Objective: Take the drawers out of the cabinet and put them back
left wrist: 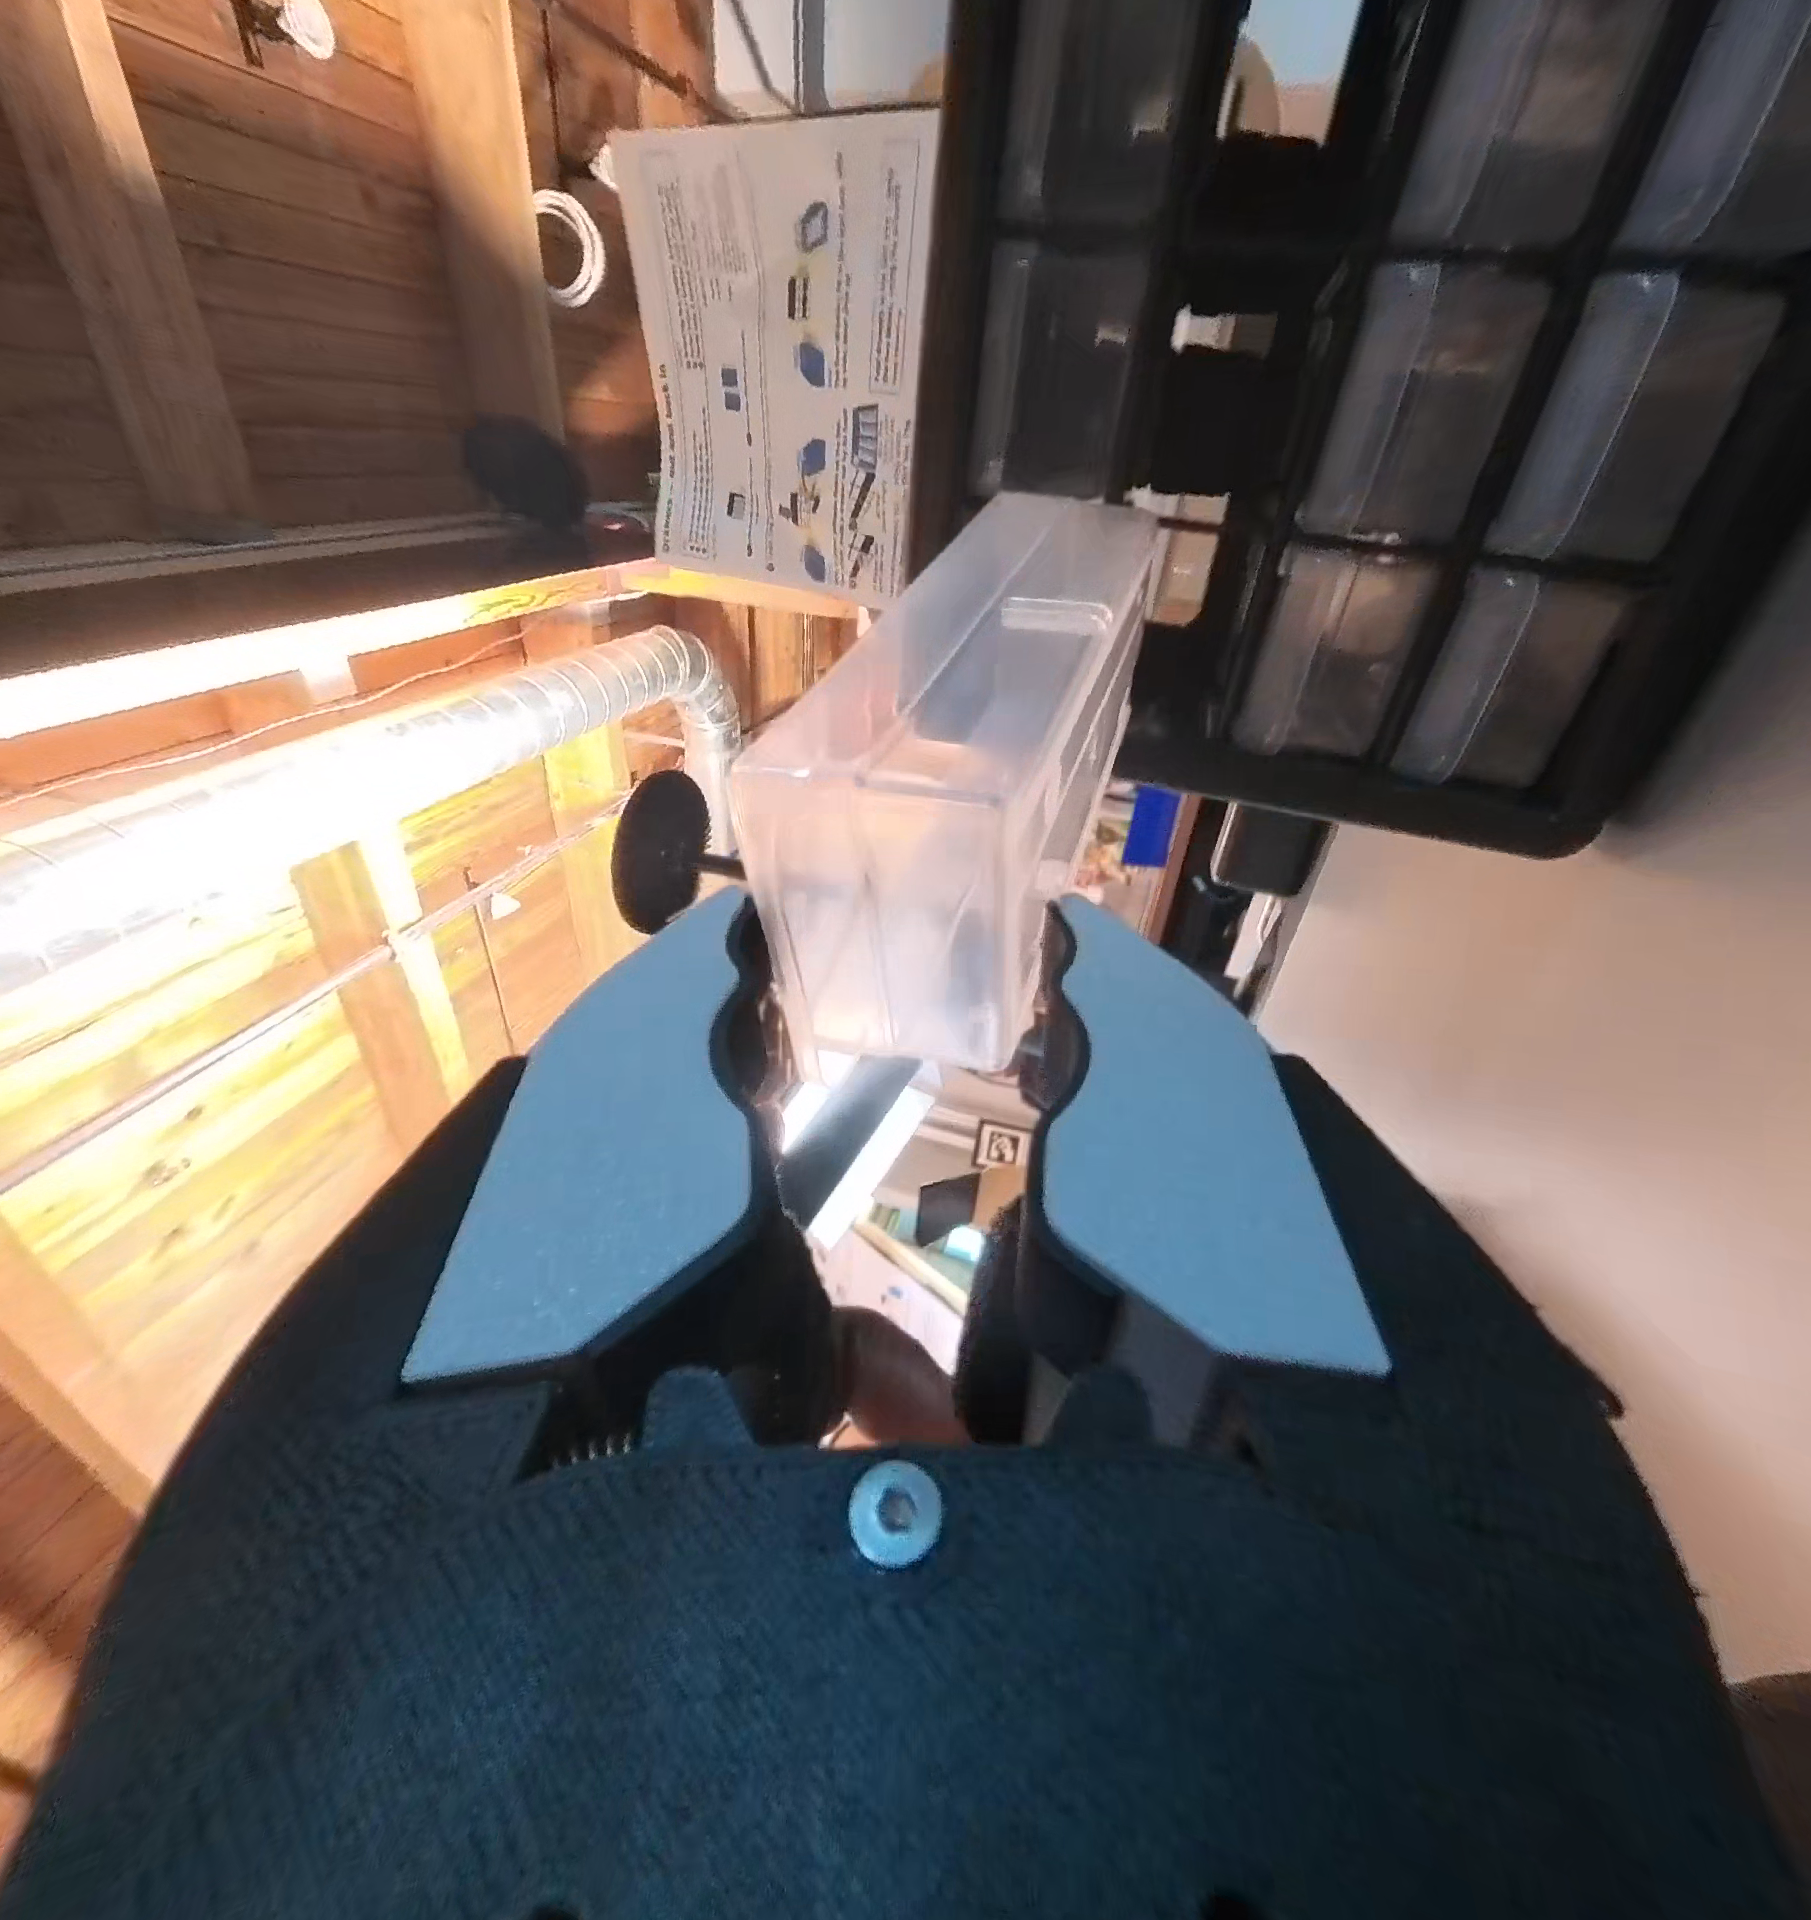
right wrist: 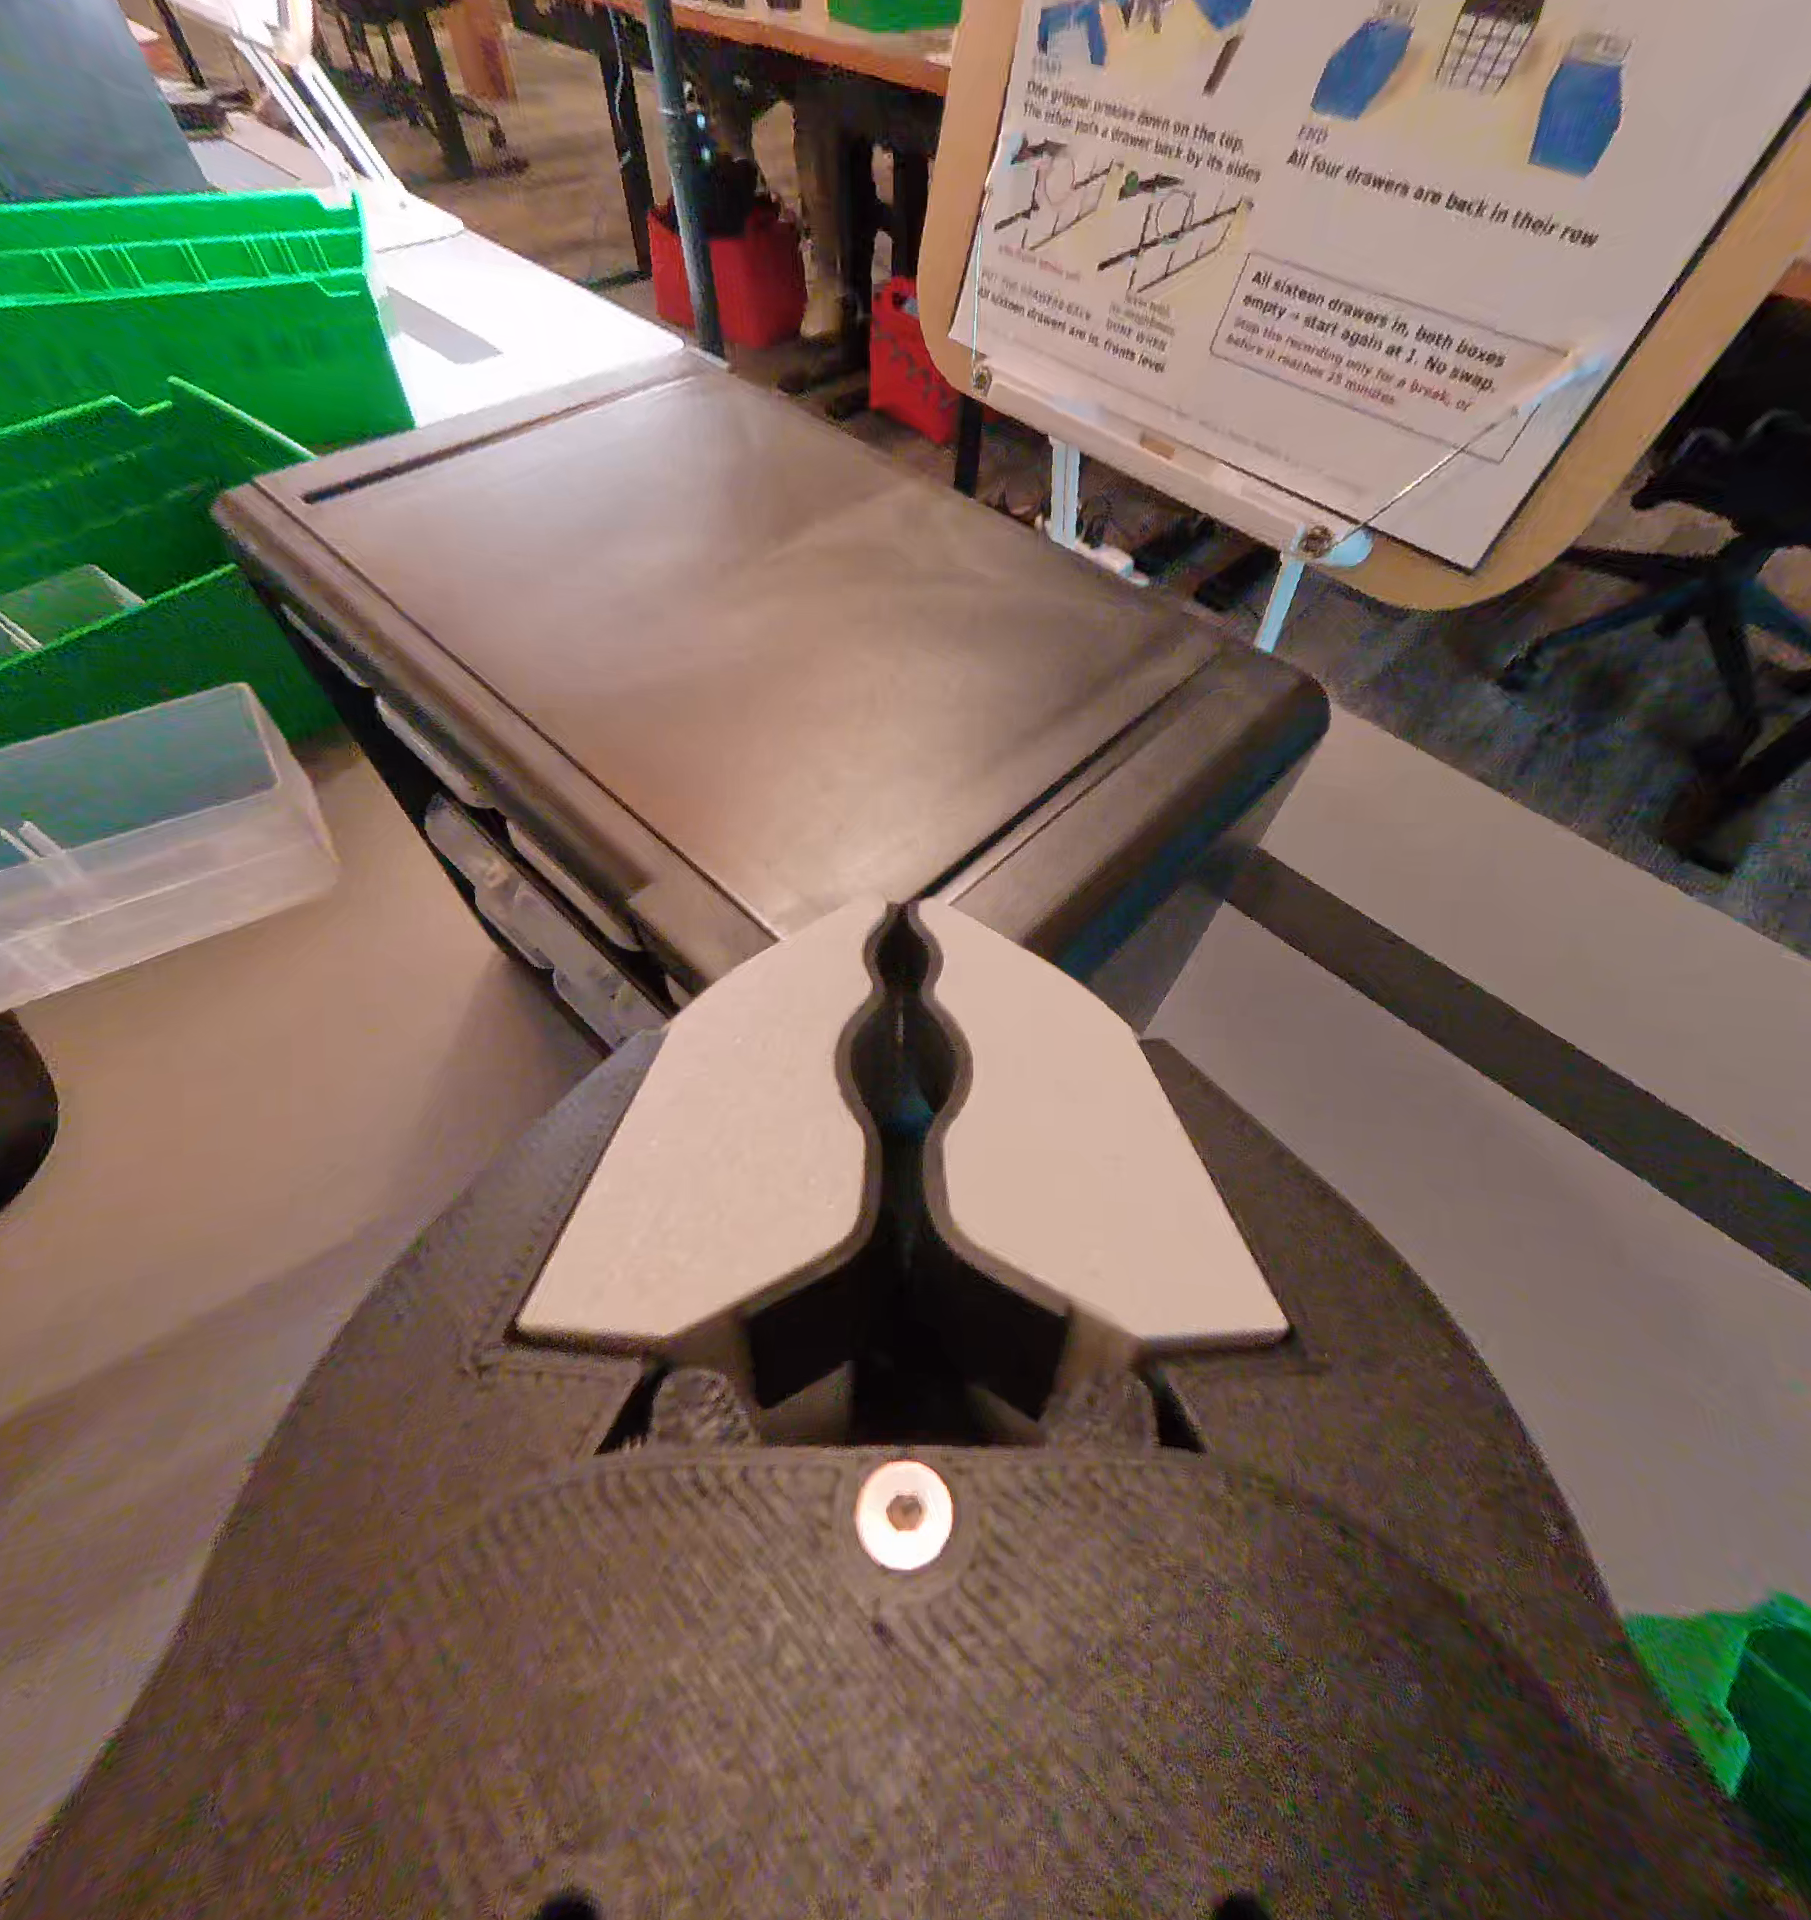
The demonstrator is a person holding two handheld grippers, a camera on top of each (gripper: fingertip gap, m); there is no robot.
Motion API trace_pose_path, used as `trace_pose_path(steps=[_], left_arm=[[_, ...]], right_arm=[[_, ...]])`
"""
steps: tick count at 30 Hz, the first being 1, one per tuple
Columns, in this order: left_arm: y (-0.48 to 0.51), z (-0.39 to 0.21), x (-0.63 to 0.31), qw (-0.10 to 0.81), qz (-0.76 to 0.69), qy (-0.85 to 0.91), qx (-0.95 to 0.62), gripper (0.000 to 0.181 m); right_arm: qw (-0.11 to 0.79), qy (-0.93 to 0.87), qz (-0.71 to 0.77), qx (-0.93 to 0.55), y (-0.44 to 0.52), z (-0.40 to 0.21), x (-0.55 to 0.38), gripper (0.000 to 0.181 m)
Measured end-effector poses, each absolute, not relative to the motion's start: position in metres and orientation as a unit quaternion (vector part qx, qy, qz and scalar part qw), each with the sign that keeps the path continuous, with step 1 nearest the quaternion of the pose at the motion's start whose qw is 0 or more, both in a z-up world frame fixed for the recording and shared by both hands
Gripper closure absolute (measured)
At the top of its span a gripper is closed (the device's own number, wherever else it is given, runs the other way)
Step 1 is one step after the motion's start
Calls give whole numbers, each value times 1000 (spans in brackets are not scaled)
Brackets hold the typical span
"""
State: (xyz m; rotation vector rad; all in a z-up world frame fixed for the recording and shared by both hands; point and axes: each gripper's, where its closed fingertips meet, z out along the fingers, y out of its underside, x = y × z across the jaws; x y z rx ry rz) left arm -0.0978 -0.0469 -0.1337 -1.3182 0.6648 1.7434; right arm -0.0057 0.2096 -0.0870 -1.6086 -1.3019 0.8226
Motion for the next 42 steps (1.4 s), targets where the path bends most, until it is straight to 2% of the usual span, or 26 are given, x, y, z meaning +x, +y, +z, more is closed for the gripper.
trace_pose_path(steps=[10,42], left_arm=[[-40,-146,-104,344,698,282,-561,131],[13,-159,-116,297,685,312,-587,135]], right_arm=[[427,-565,237,-666,209,-89,-7,181],[423,-566,226,-671,209,-89,-8,181]])
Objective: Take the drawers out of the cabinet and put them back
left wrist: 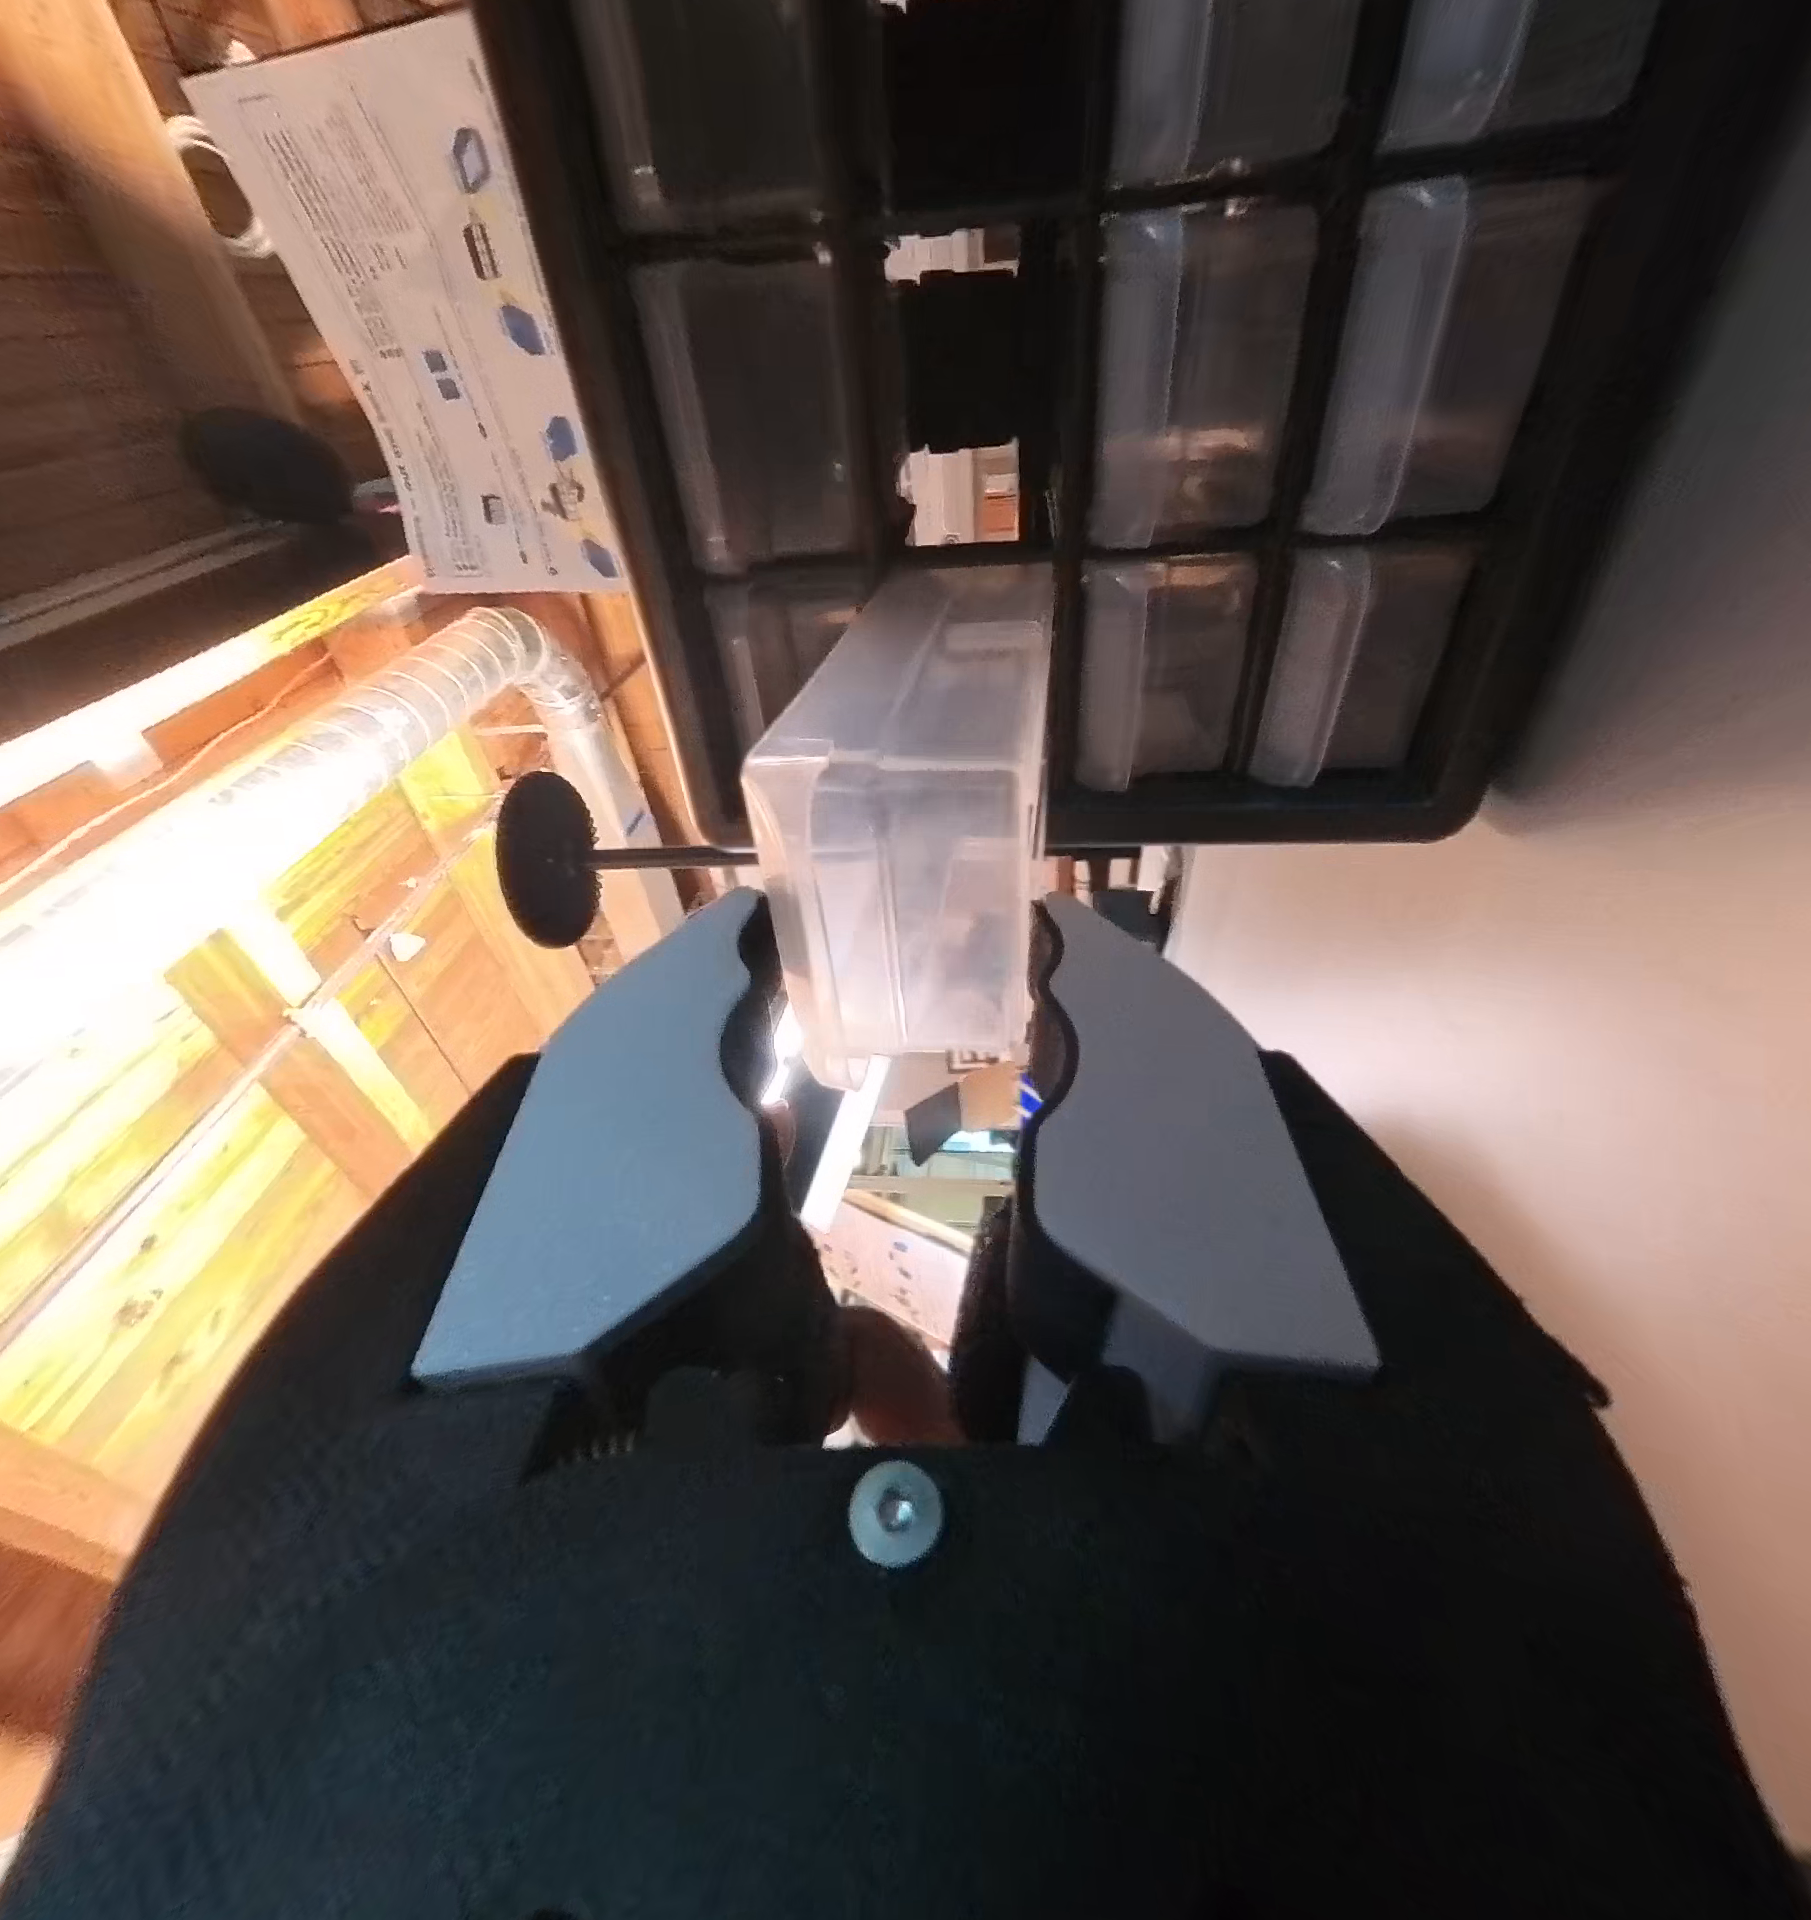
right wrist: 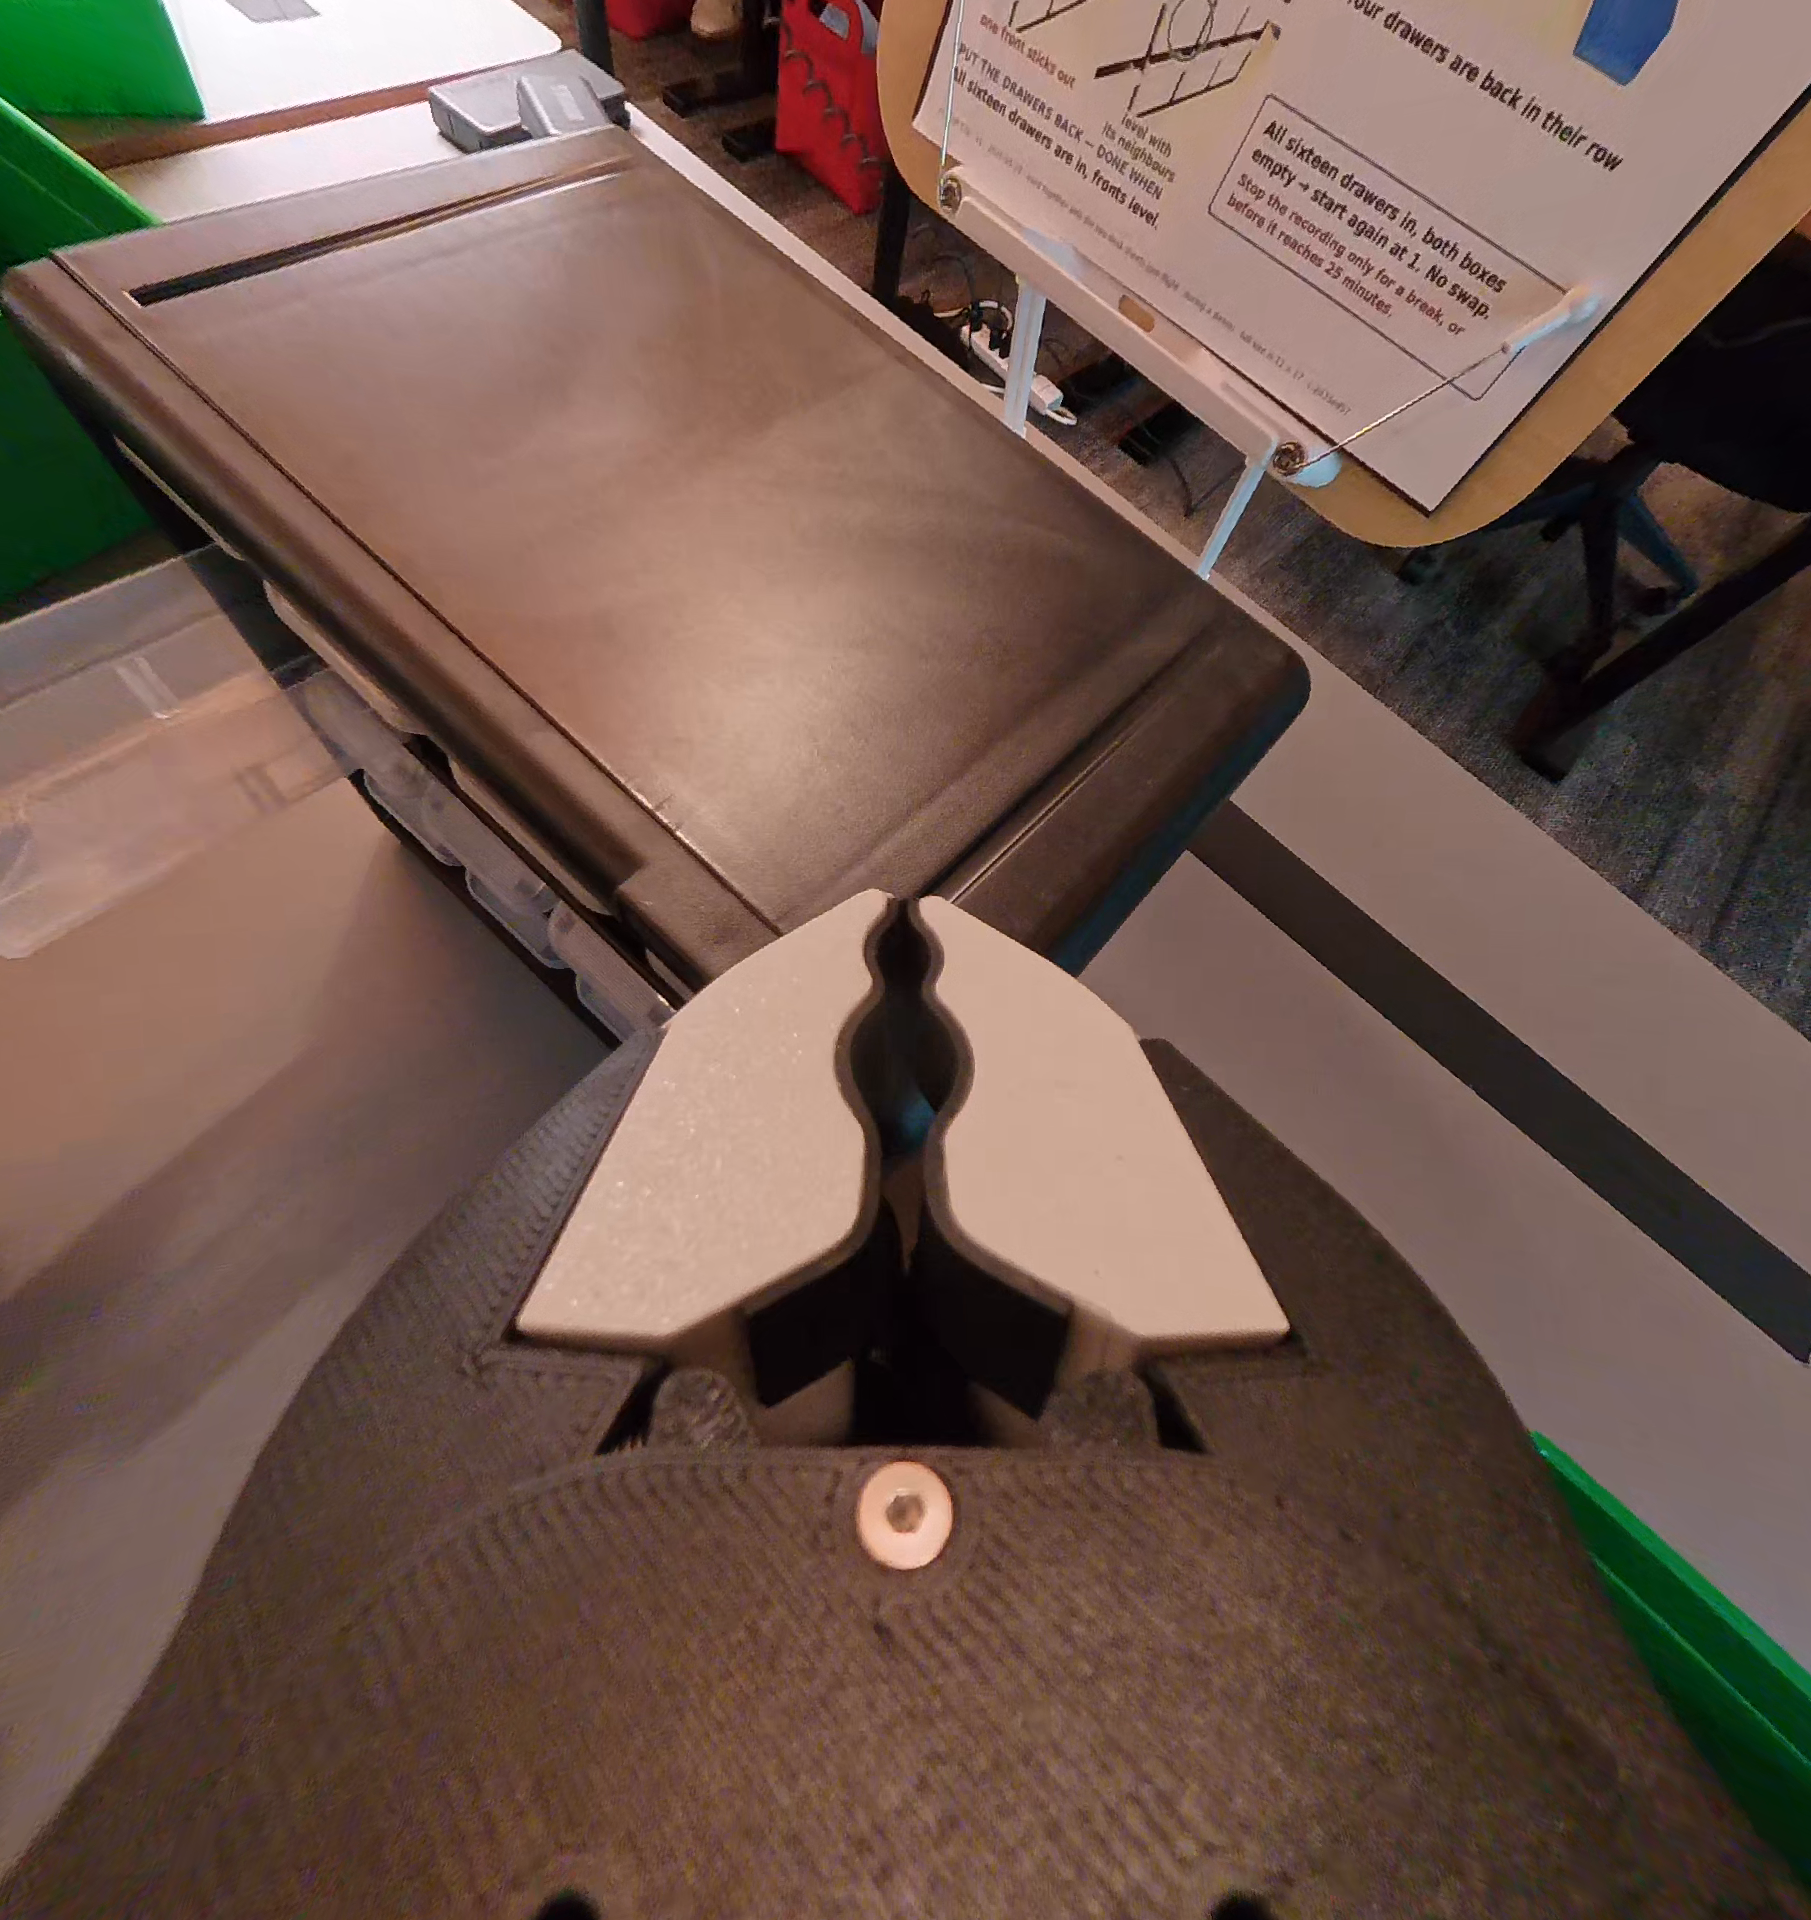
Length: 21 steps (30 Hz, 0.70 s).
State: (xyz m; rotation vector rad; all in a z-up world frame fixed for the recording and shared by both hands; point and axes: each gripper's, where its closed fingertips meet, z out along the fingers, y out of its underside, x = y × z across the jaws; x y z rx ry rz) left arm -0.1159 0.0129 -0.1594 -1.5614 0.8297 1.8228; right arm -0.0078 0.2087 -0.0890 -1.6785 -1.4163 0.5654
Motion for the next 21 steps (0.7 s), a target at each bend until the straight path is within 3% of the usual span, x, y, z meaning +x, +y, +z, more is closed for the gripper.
trace_pose_path(steps=[13,21], left_arm=[[35,-161,-131,292,677,346,-580,135],[47,-170,-138,346,646,385,-562,136]], right_arm=[[423,-567,228,-668,208,-89,-10,181],[423,-574,223,-665,208,-89,-9,180]])
